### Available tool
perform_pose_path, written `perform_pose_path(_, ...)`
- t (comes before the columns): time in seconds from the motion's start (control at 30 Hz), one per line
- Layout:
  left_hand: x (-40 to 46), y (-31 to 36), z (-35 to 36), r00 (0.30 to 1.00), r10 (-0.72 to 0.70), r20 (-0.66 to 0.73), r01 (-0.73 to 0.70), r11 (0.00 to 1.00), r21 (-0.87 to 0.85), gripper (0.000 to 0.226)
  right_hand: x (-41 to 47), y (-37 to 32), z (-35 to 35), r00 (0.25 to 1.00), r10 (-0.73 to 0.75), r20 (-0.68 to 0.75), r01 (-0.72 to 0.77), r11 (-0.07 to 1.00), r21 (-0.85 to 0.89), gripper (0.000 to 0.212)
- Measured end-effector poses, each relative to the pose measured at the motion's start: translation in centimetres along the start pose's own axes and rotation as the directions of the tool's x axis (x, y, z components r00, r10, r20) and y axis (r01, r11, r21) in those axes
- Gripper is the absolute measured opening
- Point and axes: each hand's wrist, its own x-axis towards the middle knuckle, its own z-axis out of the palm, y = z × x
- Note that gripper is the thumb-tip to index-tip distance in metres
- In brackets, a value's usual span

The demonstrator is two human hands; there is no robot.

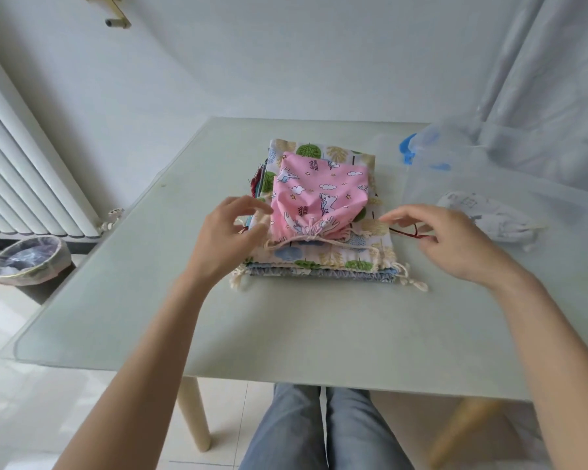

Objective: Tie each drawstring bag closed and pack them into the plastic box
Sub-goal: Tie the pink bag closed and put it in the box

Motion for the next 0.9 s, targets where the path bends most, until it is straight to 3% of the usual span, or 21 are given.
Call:
perform_pose_path(0.1, -0.5, 0.9, 0.0, 0.990, 0.138, 0.041, -0.141, 0.985, 0.103, 0.015, 0.2, -1.9, 1.3, 0.992, -0.037, -0.118, 0.050, 0.992, 0.114, 0.036)
perform_pose_path(0.2, -0.4, 0.7, 1.9, 0.977, 0.180, 0.111, -0.207, 0.924, 0.321, 0.013, 1.1, -2.9, 4.3, 0.995, -0.068, -0.075, 0.069, 0.997, 0.020, 0.012)
perform_pose_path(0.33, -0.2, 0.0, 3.3, 0.987, 0.148, 0.068, -0.163, 0.905, 0.393, 0.018, 2.0, -3.0, 6.9, 0.995, -0.071, -0.065, 0.071, 0.997, -0.001, 0.009)
perform_pose_path(0.47, -0.1, 0.2, 3.7, 0.972, 0.225, 0.068, -0.231, 0.869, 0.437, 0.015, 2.4, -2.8, 6.8, 0.993, -0.073, -0.095, 0.074, 0.997, 0.008, 0.005)
perform_pose_path(0.67, 0.1, -0.1, 3.4, 0.971, 0.240, -0.011, -0.209, 0.867, 0.453, 0.006, 2.3, -2.6, 6.1, 0.957, -0.154, -0.245, 0.142, 0.988, -0.068, 0.003)
perform_pose_path(0.8, 0.0, -0.1, 3.0, 0.973, 0.212, 0.087, -0.229, 0.904, 0.361, 0.008, 1.7, -2.2, 4.7, 0.992, -0.051, -0.116, 0.042, 0.996, -0.073, 0.012)
perform_pose_path(0.9, -0.1, -0.2, 2.5, 0.972, 0.220, 0.079, -0.233, 0.938, 0.257, 0.008, 1.3, -2.2, 3.4, 0.998, 0.031, -0.048, -0.031, 0.999, -0.007, 0.022)
